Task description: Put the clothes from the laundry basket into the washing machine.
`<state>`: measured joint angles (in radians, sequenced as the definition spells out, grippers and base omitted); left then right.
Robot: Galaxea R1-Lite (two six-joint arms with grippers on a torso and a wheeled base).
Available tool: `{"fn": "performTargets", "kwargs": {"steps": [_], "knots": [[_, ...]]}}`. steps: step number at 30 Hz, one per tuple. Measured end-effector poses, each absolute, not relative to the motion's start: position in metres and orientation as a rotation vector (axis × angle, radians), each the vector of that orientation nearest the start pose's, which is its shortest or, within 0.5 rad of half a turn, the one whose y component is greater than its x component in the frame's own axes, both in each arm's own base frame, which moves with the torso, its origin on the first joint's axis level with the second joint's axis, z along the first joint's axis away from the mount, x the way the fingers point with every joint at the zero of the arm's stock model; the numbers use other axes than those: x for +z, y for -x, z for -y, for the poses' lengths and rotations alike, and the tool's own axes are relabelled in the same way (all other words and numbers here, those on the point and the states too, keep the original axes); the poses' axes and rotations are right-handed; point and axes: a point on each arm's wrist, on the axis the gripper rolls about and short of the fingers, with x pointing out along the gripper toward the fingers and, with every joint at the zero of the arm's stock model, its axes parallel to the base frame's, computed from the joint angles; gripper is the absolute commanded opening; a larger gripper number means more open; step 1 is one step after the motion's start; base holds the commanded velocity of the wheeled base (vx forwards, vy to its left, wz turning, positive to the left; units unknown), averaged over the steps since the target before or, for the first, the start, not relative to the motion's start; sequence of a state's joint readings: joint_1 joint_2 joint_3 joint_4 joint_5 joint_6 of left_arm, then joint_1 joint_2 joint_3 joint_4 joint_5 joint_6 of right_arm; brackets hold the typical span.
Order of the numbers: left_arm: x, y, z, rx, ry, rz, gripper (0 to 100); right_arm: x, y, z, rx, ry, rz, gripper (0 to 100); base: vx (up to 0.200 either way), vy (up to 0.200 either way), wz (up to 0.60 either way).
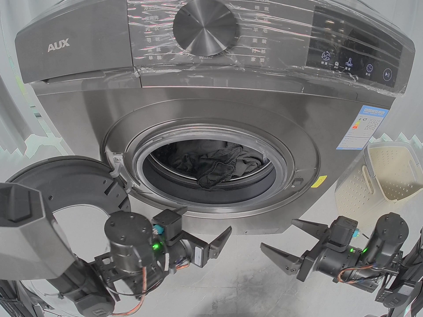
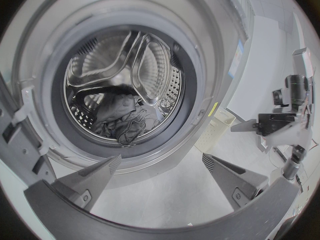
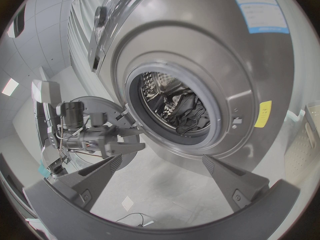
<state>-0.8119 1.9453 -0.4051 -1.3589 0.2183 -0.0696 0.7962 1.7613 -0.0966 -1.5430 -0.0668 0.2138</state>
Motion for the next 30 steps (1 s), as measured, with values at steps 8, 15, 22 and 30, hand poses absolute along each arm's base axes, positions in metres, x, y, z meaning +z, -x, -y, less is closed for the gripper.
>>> {"fn": "performTargets", "kwargs": {"steps": [8,15,22,30], "knots": [[0.101,-0.167,0.172,-0.594,0.016,-0.114,100,0.113,-0.142,-0.128,0.644,-0.173,-0.144,100,0.0,0.0,0.0],[0.11,-0.143,0.143,-0.577,0.029,-0.105,100,0.123,-0.137,-0.112,0.571,-0.173,-0.113,100,-0.057,0.0,0.0],[0.122,-0.133,0.126,-0.537,0.057,-0.054,100,0.123,-0.127,-0.1,0.537,-0.14,-0.178,100,-0.2,0.0,0.0],[0.133,-0.129,0.115,-0.501,0.074,-0.001,100,0.125,-0.113,-0.077,0.476,-0.111,-0.223,100,-0.2,0.0,0.0]]}}
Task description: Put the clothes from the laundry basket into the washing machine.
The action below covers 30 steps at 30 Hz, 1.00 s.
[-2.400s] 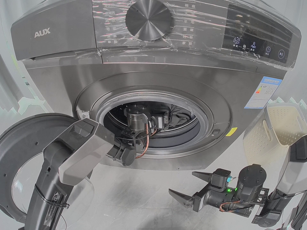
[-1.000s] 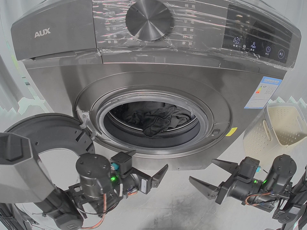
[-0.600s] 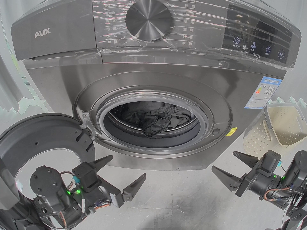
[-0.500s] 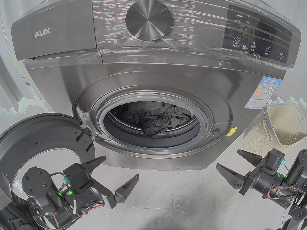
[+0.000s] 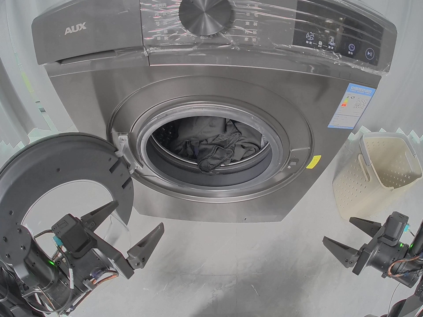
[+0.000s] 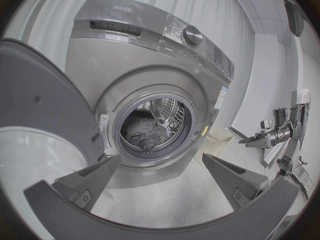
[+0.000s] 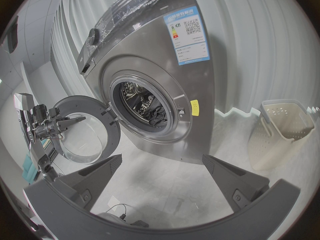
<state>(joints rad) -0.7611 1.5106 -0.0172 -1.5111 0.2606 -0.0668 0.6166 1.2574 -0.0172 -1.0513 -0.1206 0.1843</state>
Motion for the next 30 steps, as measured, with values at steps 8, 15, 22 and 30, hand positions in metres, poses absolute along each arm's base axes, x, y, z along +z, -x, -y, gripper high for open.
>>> {"fn": "performTargets", "kwargs": {"steps": [8,15,22,30], "knots": [[0.14,-0.123,0.1,-0.471,0.047,0.01,100,0.131,-0.088,-0.053,0.435,-0.099,-0.2,100,-0.025,0.0,0.0],[0.14,-0.106,0.081,-0.46,-0.019,-0.052,100,0.133,-0.075,-0.037,0.361,-0.105,-0.167,100,-0.2,0.0,0.0],[0.138,-0.083,0.058,-0.432,-0.041,-0.1,100,0.125,-0.051,-0.019,0.29,-0.076,-0.175,100,-0.114,0.0,0.0],[0.132,-0.05,0.025,-0.358,-0.029,-0.093,100,0.11,-0.016,-0.003,0.216,-0.055,-0.132,100,-0.125,0.0,0.0]]}}
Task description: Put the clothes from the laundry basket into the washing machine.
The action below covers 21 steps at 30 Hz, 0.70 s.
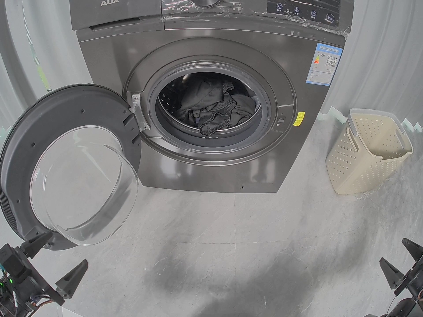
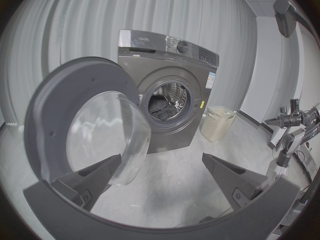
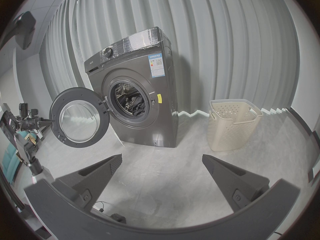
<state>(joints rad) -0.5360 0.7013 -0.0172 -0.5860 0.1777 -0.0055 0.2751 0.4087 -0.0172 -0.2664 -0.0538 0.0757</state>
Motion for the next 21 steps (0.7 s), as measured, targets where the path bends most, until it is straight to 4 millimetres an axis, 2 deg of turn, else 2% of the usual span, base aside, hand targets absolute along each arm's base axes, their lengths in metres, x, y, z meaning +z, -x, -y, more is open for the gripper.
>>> {"fn": "performTargets", "kwargs": {"steps": [1,7,13,21], "knots": [[0.13,-0.045,0.021,-0.345,-0.025,-0.086,100,0.106,-0.012,-0.002,0.206,-0.052,-0.128,100,-0.2,0.0,0.0],[0.114,-0.017,0.003,-0.221,-0.014,-0.077,100,0.095,0.005,0.003,0.116,-0.046,-0.077,100,0.0,0.0,0.0],[0.095,0.005,-0.003,-0.043,-0.01,-0.077,100,0.091,0.013,0.005,-0.021,-0.005,-0.032,100,0.0,0.0,0.0],[0.09,0.018,-0.001,0.021,-0.004,0.018,100,0.085,0.02,-0.001,0.109,0.017,-0.002,100,0.0,0.0,0.0]]}}
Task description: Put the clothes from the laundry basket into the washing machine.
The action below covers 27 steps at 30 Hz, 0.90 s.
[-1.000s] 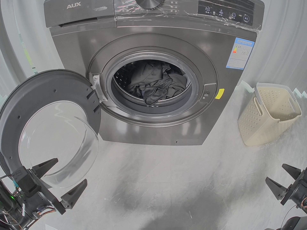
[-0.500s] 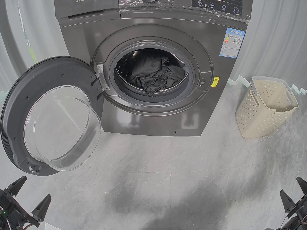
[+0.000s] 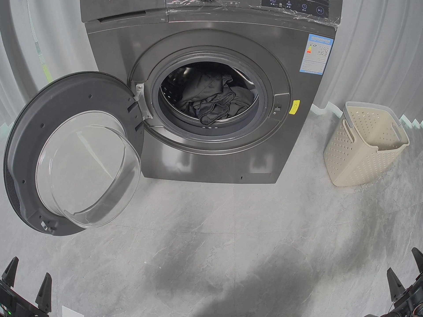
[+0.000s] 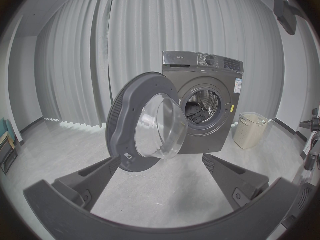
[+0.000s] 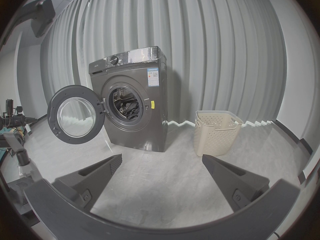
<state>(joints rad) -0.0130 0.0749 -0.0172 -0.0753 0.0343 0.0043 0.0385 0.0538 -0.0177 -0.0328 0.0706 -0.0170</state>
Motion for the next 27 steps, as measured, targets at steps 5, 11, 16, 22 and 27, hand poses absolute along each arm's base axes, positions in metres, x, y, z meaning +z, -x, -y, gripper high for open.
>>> {"fn": "performTargets", "kwargs": {"steps": [5,11,16,22,27], "knots": [[0.084,0.021,-0.001,0.036,0.0,0.01,100,0.082,0.022,-0.001,0.059,0.015,-0.001,100,0.0,0.0,0.0],[0.079,0.023,0.0,0.0,0.007,-0.017,100,0.081,0.023,-0.001,0.052,0.014,0.004,100,0.0,0.067,0.0],[0.08,0.023,0.0,0.003,0.02,0.001,100,0.081,0.023,-0.001,0.05,0.004,0.005,100,0.0,0.2,0.0],[0.08,0.023,0.0,0.008,0.035,0.004,100,0.081,0.023,-0.001,0.044,0.004,0.006,100,0.0,0.2,0.0],[0.08,0.023,0.0,0.008,0.031,0.004,100,0.081,0.023,-0.001,0.044,0.006,0.005,100,0.0,0.08,0.0]]}}
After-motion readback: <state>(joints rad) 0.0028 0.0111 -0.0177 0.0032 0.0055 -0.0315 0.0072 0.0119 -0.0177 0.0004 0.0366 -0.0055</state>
